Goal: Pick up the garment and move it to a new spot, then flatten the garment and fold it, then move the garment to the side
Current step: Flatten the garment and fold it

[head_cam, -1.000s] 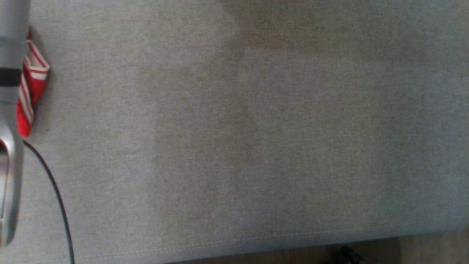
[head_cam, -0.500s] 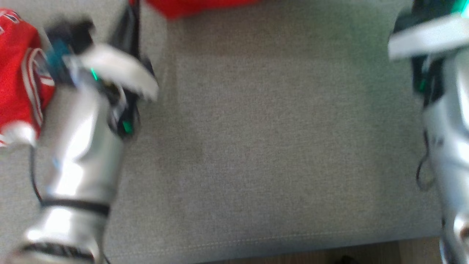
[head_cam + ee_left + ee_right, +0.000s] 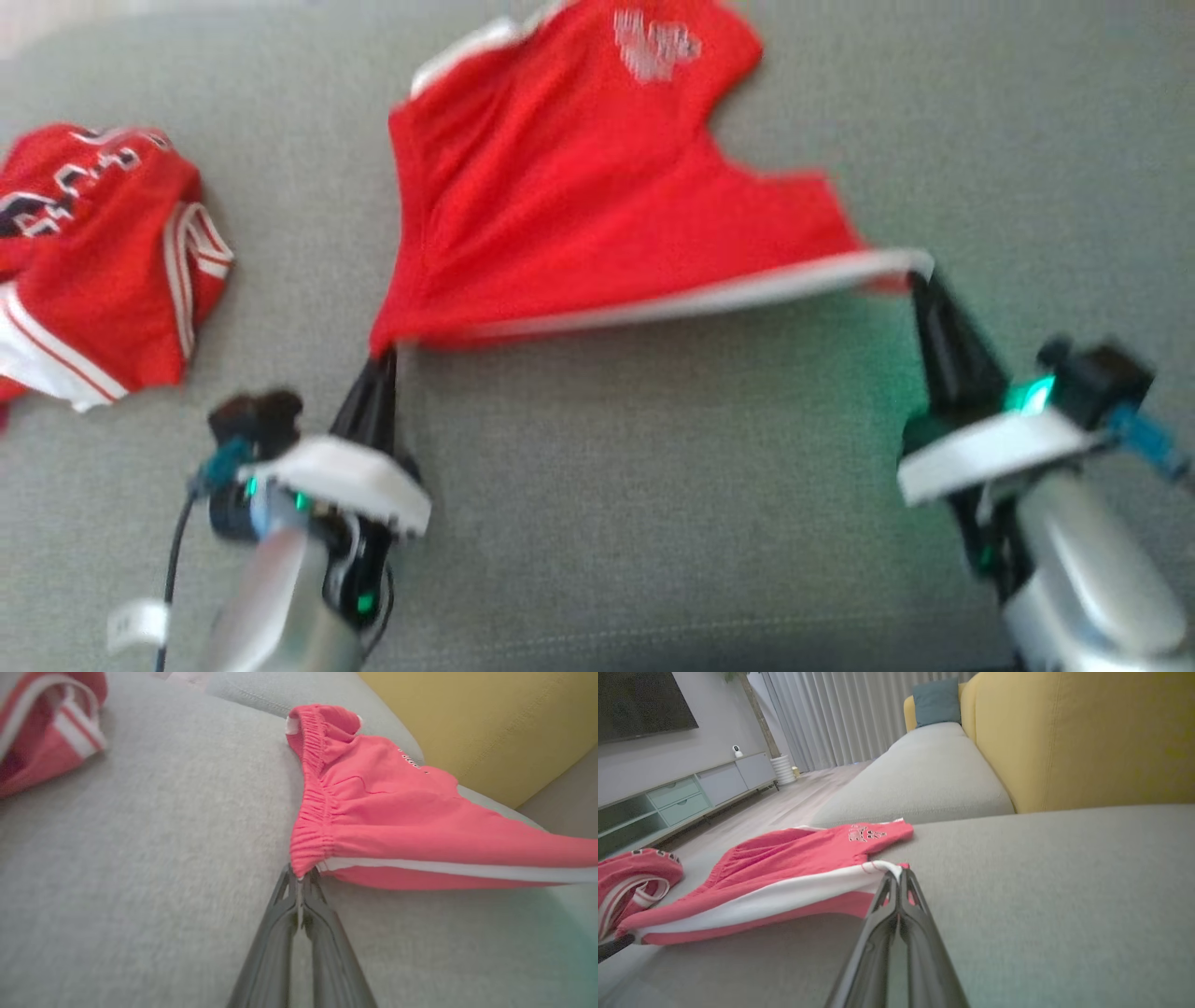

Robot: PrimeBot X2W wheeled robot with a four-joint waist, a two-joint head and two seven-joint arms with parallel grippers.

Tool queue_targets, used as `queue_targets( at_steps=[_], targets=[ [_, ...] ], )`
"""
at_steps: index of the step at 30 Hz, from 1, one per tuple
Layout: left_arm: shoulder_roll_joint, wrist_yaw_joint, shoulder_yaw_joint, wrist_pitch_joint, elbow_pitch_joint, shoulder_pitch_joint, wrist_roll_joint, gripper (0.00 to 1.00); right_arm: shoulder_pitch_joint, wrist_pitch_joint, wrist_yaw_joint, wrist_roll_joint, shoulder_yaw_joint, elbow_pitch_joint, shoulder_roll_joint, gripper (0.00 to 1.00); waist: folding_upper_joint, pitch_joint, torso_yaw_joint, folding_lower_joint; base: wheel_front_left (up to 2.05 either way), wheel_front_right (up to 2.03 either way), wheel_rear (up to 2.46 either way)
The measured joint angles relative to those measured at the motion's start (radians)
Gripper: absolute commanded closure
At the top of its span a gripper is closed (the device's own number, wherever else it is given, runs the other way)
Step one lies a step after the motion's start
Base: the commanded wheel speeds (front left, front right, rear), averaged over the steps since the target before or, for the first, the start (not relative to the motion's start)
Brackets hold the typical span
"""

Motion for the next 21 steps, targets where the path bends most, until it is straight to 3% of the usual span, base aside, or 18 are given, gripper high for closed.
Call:
queue_targets(
  at_steps=[17,21],
  targets=[
    [0.002,0.007,-0.021,0.001,-0.088,0.353,-0.038,1.0,0.42,0.093,0.0,0.051,0.01,-0.113,0.01,1.0,0.0,-0.207,-0.011,-0.0001,0.0,0.0,0.0],
    [0.002,0.01,-0.028,0.001,-0.121,0.352,-0.038,1.0,0.395,0.103,0.0,0.044,-0.01,-0.149,0.014,1.0,0.0,-0.192,0.001,-0.0001,0.0,0.0,0.0]
  ],
)
